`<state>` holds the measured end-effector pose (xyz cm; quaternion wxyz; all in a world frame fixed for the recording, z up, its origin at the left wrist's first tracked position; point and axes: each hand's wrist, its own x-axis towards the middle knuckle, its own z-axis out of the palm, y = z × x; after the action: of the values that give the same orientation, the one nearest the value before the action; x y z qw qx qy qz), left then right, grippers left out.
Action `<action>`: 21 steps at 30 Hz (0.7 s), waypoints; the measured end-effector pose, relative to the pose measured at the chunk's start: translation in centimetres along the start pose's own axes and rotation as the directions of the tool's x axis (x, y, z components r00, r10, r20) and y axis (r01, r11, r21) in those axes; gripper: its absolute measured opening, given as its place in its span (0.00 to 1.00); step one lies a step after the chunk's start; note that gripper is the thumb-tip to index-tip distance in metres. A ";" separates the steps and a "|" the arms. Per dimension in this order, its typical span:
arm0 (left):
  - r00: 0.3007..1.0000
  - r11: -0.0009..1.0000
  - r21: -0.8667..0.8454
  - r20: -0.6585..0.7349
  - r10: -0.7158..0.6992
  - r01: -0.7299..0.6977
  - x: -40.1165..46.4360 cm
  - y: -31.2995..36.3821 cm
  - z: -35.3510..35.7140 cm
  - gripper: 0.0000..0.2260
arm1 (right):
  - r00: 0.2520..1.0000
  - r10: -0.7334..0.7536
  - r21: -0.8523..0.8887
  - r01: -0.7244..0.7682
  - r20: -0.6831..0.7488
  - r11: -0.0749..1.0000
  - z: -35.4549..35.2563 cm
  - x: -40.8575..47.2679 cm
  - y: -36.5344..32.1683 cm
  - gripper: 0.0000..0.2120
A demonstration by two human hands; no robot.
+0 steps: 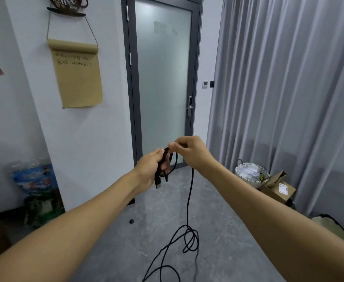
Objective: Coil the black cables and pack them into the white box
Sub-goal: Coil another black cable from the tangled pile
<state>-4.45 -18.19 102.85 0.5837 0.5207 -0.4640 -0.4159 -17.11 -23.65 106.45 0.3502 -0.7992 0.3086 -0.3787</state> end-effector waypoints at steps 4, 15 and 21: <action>0.995 0.997 -0.077 0.096 -0.017 0.025 -0.7 0.4 0.0 0.17 | 0.999 0.018 0.012 -0.018 -0.040 1.000 -0.1 -0.1 0.3 0.14; 0.978 0.993 -0.083 0.198 -0.064 0.082 -1.4 0.7 -0.9 0.17 | 0.997 0.071 0.118 -0.068 -0.025 0.991 -0.2 -0.2 0.4 0.15; 0.963 0.992 -0.021 0.242 -0.116 0.125 -1.6 0.8 -1.2 0.17 | 0.987 0.159 0.121 -0.160 0.019 0.980 -0.2 -0.1 1.4 0.15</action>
<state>-3.66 -16.29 103.44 0.5061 0.4831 -0.4912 -0.5189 -17.67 -24.40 105.37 0.4291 -0.7508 0.3463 -0.3637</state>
